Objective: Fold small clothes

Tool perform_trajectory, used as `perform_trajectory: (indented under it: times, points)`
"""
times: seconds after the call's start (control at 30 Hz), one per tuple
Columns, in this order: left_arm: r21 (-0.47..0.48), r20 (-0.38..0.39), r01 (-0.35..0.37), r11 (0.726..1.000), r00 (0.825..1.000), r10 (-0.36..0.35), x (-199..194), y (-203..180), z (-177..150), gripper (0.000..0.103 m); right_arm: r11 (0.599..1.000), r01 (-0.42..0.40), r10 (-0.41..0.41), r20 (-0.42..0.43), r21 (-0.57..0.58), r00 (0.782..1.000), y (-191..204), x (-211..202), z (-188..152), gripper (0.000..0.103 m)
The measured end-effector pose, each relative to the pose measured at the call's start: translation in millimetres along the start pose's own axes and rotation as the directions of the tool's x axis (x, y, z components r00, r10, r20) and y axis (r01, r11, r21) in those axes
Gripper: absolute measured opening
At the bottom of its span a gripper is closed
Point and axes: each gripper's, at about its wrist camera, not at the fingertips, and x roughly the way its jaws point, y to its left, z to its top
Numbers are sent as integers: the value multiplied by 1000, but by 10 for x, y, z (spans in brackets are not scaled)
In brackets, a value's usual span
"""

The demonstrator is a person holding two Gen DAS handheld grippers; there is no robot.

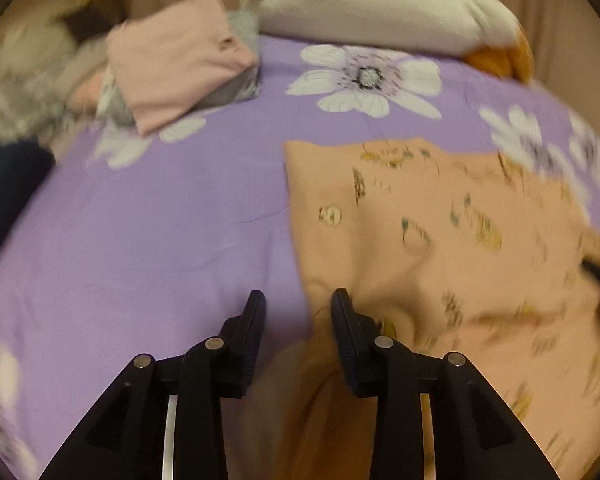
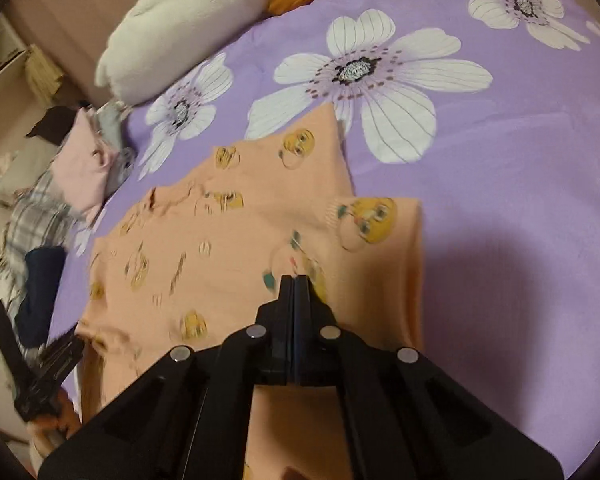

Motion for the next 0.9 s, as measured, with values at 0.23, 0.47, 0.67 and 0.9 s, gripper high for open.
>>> perform_trajectory:
  times: [0.23,0.47,0.67,0.9]
  points:
    - [-104,55,69,992,996,-63,-329,142,272,35,997,21,-15,80,-71,997,339,-498,130,12]
    - [108,-78,42,993,996,-34,192,-416,226,36,993,106,-109,-67,-49,992,326,91,121,5]
    - [195,0,-3,981,1000,3,-39,-402,-81,40,990,70,-71,-2,-122,997,102,-185,-177,0]
    - [-246,-50,139,959,987,-156,-654,-28,-267,41,998,-31,31,-1,53,1000,31,-836,-472,21]
